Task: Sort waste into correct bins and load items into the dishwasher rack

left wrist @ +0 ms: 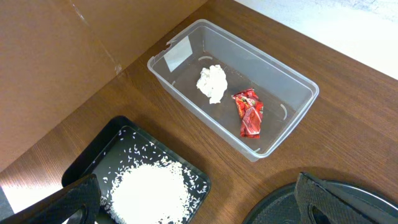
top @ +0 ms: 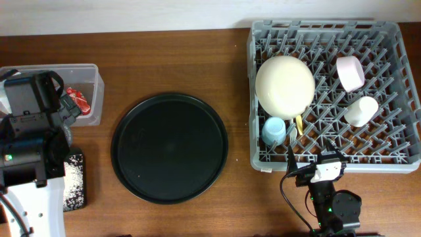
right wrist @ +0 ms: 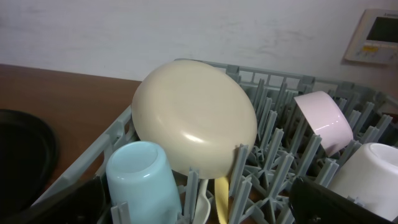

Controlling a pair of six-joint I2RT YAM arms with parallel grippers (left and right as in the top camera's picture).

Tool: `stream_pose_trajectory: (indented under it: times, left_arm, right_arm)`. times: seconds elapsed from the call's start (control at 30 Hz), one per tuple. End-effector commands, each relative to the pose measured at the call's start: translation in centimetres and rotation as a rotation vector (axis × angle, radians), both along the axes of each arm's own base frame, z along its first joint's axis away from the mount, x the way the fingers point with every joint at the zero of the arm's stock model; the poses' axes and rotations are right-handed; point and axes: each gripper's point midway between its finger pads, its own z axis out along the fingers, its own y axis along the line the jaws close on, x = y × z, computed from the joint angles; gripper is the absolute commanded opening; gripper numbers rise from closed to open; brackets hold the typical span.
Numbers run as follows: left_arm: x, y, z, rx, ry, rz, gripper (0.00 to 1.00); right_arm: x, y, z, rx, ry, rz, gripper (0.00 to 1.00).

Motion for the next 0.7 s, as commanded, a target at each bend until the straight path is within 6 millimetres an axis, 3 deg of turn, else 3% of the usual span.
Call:
stream_pose_trajectory:
  times: [0.0,0.27,0.33,0.43,0.53,0.67]
  left_arm:
    - [-0.2,0.2,0.5,0.004,-0.018,0.02,0.99]
    - [-0.2,0.2,0.4,0.003,-0.016,0.019,0.99]
    - [-0.8,-0.3,1.3,-0.002,-0.051,0.001,0.99]
    - [-4.0,-0.9,4.7,0.016,-0.184,-0.005,0.99]
    - [-8.9,-1.6,8.3,0.039,-0.355,-0.007,0.99]
    - [-13.7,-3.3,10.8,0.043,-0.518,-0.078,0.99]
  right_arm:
    - [0.0,0.1,-0.1,-0.008,-0.002,0.011,0.98]
    - [0.0,0.1,-0.1,-0.008,-0.002,0.011,0.98]
    - [0.0,0.1,-0.1,-0.008,-0.002,0.011,0.98]
    - [0.0,0.1,-0.1,-0.008,-0.002,0.011,0.98]
    - [0.0,0.1,-0.1,-0.008,-0.002,0.011,0.98]
    - [0.0,0.1,-0.1,-0.008,-0.002,0.011,0.98]
